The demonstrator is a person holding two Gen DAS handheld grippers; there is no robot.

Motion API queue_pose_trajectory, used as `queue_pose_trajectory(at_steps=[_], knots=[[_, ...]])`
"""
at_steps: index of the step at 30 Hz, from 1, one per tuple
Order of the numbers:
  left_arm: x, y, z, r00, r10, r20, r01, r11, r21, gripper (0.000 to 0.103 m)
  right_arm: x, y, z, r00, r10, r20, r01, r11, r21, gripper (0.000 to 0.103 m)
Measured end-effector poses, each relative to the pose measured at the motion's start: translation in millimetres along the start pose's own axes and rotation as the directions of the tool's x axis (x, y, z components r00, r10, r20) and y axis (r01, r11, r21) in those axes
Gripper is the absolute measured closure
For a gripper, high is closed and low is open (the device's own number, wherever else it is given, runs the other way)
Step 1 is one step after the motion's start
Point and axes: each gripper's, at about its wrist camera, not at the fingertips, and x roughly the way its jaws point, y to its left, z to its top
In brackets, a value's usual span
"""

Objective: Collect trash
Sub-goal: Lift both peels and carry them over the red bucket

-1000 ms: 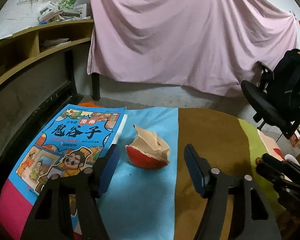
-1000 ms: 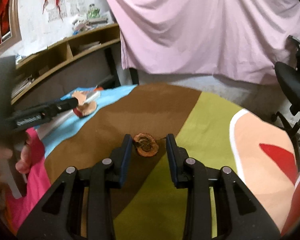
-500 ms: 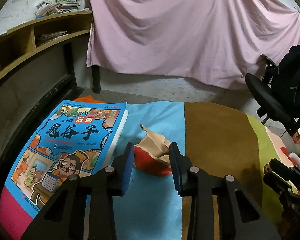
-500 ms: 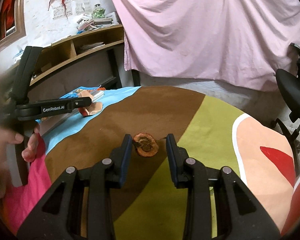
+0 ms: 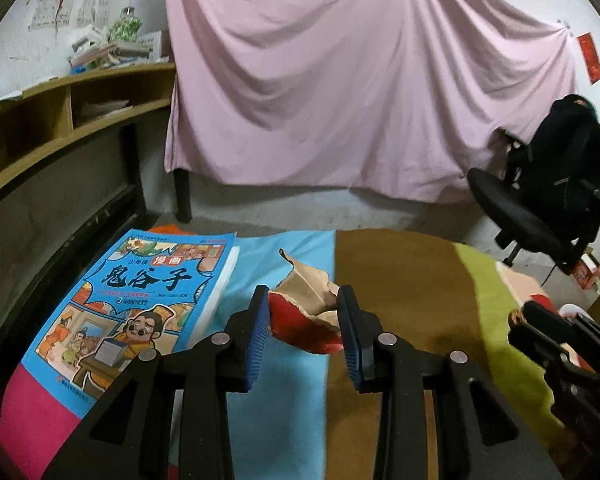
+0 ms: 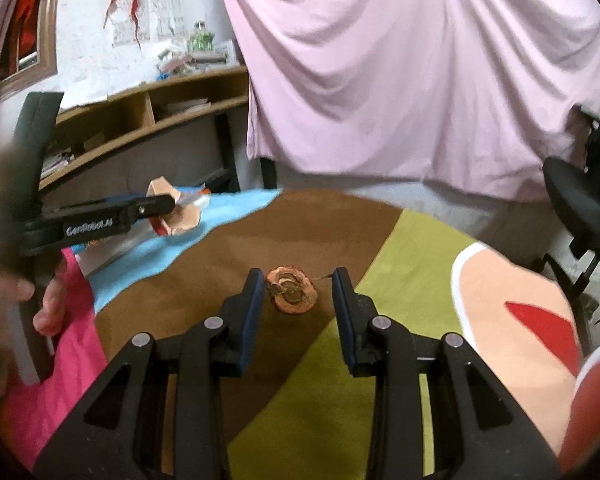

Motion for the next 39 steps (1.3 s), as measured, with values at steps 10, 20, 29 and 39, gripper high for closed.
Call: queue_pose_trajectory(at_steps=[10, 20, 29, 39], knots=[[-57.8, -51.0, 1.0, 0.981, -0.091, 0.174, 0.079, 0.994, 0.074, 0.074, -68.3, -0.4, -3.2, 0.951, -0.068, 0.302, 0.069, 0.998, 0.007, 0.039], [-107.0, -121.5, 18.4, 0.932, -0.207, 0.299, 0.154, 0.970, 0.190, 0.074, -142.5, -23.2, -8.9, 0.866, -0.196, 0.461, 0.180, 0.981, 0.078, 0.039], [-135.3, -200.7, 26.0, 0.890, -0.308, 0.336, 0.202, 0.928, 0.314, 0.073, -203.4, -55.6, -18.2, 0.787, -0.301, 0.539, 0.254, 0.953, 0.163, 0.039], [-138.8, -286.1, 12.2, 0.855, -0.414, 0.312, 0.254, 0.859, 0.445, 0.073, -252.5, -103.1, -38.0, 0.736, -0.414, 0.536, 0.310, 0.909, 0.277, 0.039]])
